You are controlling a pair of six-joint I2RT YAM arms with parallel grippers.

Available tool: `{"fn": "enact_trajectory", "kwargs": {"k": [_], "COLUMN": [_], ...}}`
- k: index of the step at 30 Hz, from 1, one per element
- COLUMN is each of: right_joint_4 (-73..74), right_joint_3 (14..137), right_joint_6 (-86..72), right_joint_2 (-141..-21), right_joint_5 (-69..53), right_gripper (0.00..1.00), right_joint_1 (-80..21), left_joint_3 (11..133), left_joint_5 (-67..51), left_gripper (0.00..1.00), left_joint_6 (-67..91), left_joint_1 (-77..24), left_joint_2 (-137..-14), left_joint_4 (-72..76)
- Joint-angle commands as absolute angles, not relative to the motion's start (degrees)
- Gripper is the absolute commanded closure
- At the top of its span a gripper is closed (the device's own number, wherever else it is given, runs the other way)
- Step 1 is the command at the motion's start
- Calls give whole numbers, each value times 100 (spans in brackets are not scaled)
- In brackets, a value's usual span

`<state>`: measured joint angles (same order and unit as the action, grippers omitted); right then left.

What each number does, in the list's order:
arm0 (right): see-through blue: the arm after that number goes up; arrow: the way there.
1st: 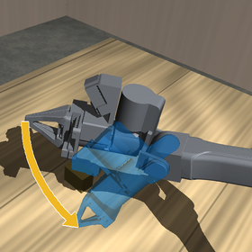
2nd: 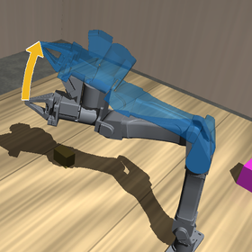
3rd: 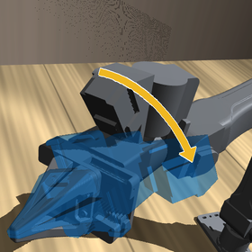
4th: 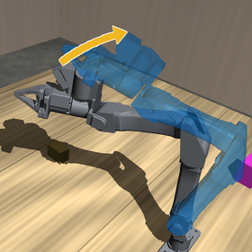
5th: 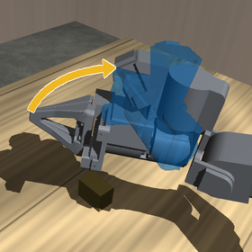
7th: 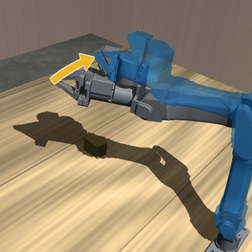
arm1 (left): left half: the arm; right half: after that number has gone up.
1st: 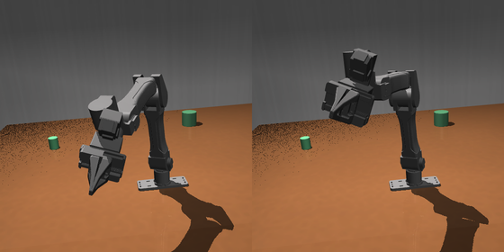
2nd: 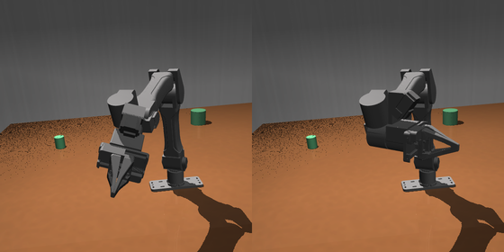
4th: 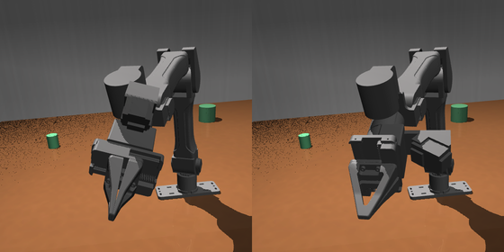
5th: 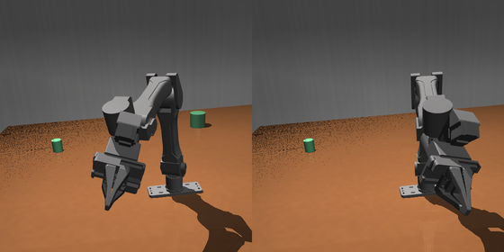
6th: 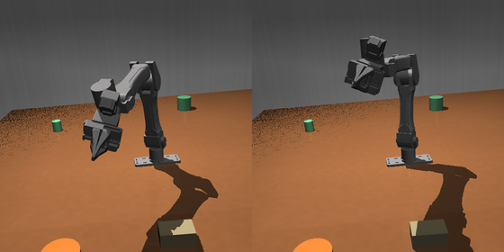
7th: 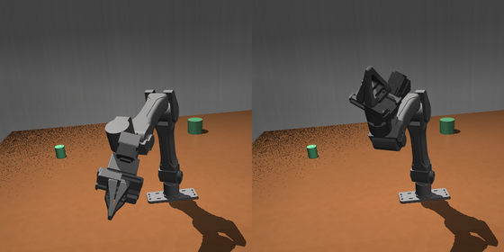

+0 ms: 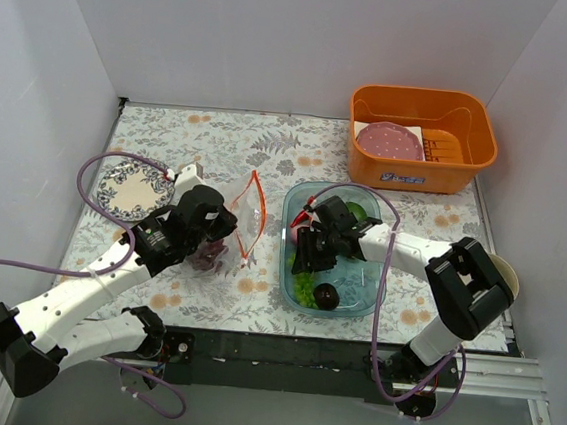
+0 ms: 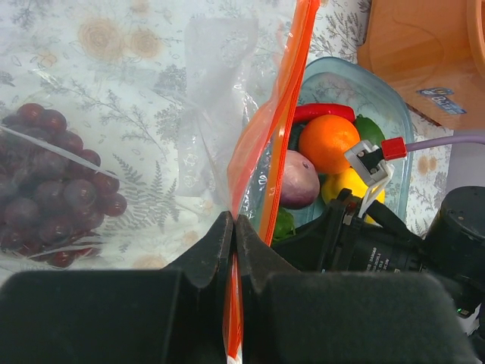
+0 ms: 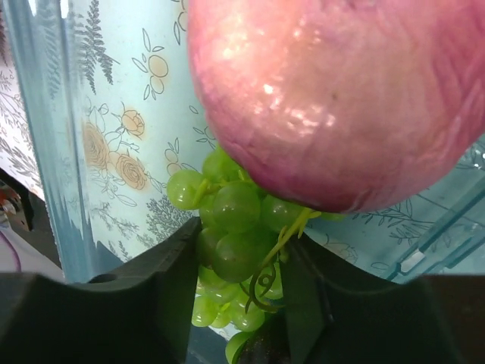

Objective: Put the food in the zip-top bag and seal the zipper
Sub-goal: Pick up the fake fruit from the bin.

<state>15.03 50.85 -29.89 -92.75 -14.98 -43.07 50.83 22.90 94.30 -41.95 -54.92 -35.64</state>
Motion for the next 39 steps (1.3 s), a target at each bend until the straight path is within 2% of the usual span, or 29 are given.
{"fn": "enact_trajectory", "kwargs": {"k": [1,2,4,7,17,39], "right_joint_4": [1301,1275,1187,1012,1177,2109], "right_joint_3": [5010,4992,4966,4940,5045,5458], "right_joint_6": [-3015,-3015,-3023,-3093,-3252,-3340], "right_joint_2": [-9150,-9106,-8966,-8799,-8657,-7532], "right_joint_5": [-1556,-1573,-1608,-1757,-1714,-896], "right_gripper": [56,64,69,71,90,92], "right_joint_1": [-4333,-4333,-4333,-4342,-4333,-4351], "left_joint_3": [5036,5019,5010,5054,4922,4992], "left_joint_5": [2294,2285,2268,2215,2136,1951], "left_gripper": [100,100,100,100,100,100], "left_joint_6": [9457,9457,9457,9457,9606,9615], "left_joint_1": [-4166,-4166,-4166,-4166,-4166,-4157], "left_joint_2": [-5335,-5326,-5335,-5387,-5221,-5256], "left_joint_4": [-3489,-3481,-3445,-3507,-3516,-3428]}}
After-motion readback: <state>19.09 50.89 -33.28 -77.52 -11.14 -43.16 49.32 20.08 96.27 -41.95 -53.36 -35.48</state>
